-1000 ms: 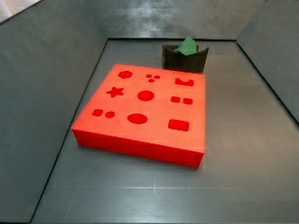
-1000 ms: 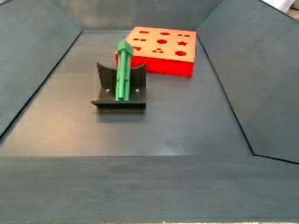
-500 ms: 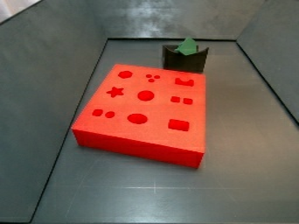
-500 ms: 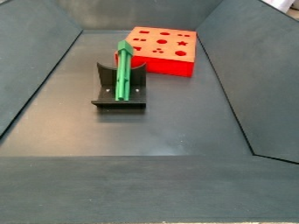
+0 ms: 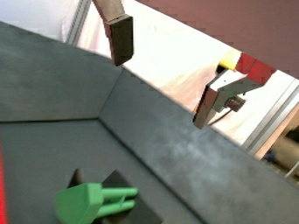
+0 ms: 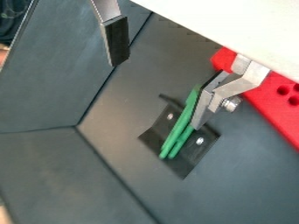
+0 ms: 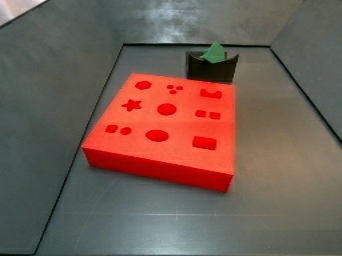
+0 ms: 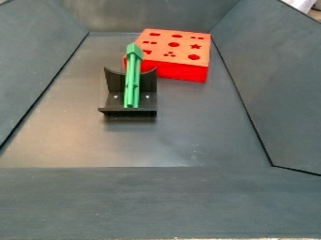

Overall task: Pick up the 3 prong object. Move up. Place the 3 prong object on the fixture. Regrasp the 3 prong object. Move to above the board. Insert the 3 prong object.
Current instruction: Regrasp the 3 prong object.

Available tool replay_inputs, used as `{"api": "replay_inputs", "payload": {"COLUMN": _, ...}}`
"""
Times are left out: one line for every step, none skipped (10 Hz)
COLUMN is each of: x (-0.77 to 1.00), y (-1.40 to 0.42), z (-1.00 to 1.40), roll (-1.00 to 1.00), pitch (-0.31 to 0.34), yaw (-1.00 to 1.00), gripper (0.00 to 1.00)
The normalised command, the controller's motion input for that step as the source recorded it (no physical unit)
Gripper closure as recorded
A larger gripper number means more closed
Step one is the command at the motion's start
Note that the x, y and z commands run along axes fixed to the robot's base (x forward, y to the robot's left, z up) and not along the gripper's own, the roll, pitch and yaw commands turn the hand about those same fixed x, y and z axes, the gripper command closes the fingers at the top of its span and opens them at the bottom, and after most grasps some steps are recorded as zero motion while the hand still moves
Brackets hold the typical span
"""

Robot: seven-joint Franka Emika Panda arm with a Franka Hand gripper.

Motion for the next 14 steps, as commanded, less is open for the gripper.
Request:
{"api": "replay_inputs", "payload": {"x": 0.11, "y": -0.05, "z": -0.01, "roll": 0.79, "pitch": 0.195, "yaw": 0.17, "gripper": 0.0}}
{"api": "replay_inputs", "payload": {"x": 0.11, "y": -0.05, "z": -0.01, "roll": 0.6, "pitch": 0.18, "yaw": 0.19, "gripper": 0.0}}
{"api": "replay_inputs", "payload": {"x": 0.11, "y": -0.05, "z": -0.01, "roll": 0.37, "pitch": 0.147, "yaw": 0.21, "gripper": 0.0}}
{"api": "replay_inputs", "payload": {"x": 0.1, "y": -0.04, "z": 0.0, "roll": 0.26, "pitch": 0.116, "yaw": 0.22, "gripper": 0.0}}
{"api": "replay_inputs", "payload": {"x": 0.09, "y": -0.04, "z": 0.0, "roll": 0.2, "pitch": 0.079, "yaw": 0.23, "gripper": 0.0}}
{"api": "replay_inputs", "payload": {"x": 0.09, "y": -0.05, "z": -0.01, "roll": 0.18, "pitch": 0.047, "yaw": 0.22, "gripper": 0.0}}
{"api": "replay_inputs", "payload": {"x": 0.09, "y": -0.05, "z": -0.01, "roll": 0.16, "pitch": 0.023, "yaw": 0.21, "gripper": 0.0}}
{"api": "replay_inputs", "payload": {"x": 0.03, "y": 0.04, "z": -1.0, "roll": 0.13, "pitch": -0.025, "yaw": 0.26, "gripper": 0.0}}
{"api": "replay_inputs", "payload": {"x": 0.04, "y": 0.04, "z": -1.0, "roll": 0.12, "pitch": -0.031, "yaw": 0.24, "gripper": 0.0}}
{"api": "replay_inputs", "payload": {"x": 0.05, "y": 0.04, "z": -1.0, "roll": 0.12, "pitch": -0.068, "yaw": 0.2, "gripper": 0.0}}
{"api": "replay_inputs", "payload": {"x": 0.06, "y": 0.03, "z": -1.0, "roll": 0.1, "pitch": -0.118, "yaw": 0.15, "gripper": 0.0}}
{"api": "replay_inputs", "payload": {"x": 0.07, "y": 0.03, "z": -1.0, "roll": 0.08, "pitch": -0.142, "yaw": 0.11, "gripper": 0.0}}
{"api": "replay_inputs", "payload": {"x": 0.07, "y": 0.03, "z": -1.0, "roll": 0.08, "pitch": -0.151, "yaw": 0.07, "gripper": 0.0}}
{"api": "replay_inputs", "payload": {"x": 0.08, "y": 0.03, "z": -1.0, "roll": 0.07, "pitch": -0.154, "yaw": 0.03, "gripper": 0.0}}
